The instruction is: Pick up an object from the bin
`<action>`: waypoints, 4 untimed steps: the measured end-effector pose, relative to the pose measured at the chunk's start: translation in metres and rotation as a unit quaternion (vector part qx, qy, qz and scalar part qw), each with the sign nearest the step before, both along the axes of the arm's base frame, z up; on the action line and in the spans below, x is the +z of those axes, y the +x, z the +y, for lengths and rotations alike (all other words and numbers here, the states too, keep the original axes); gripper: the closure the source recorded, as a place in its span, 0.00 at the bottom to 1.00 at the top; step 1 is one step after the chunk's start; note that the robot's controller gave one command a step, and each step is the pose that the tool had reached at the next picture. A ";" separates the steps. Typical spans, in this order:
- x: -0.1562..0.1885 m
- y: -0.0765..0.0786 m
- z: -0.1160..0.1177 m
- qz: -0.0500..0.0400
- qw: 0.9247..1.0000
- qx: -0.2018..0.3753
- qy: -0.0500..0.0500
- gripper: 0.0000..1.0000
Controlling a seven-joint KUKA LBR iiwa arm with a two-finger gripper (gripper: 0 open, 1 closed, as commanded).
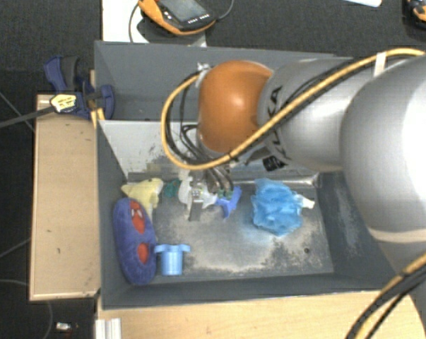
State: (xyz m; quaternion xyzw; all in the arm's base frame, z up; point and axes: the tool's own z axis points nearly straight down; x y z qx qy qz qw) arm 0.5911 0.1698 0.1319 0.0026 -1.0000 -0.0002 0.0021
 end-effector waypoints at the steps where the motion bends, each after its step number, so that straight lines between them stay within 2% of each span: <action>1: 0.005 0.002 -0.001 -0.003 1.000 -0.002 0.000 0.00; 2: -0.062 0.001 -0.062 -0.002 0.998 -0.063 0.000 0.00; 3: 0.008 0.003 -0.057 -0.011 1.000 0.003 0.003 0.00; 4: -0.025 0.000 -0.050 -0.002 0.999 -0.052 0.000 0.00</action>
Offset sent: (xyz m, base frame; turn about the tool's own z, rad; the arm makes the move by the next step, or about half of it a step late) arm 0.0003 -0.0616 -0.0619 0.1308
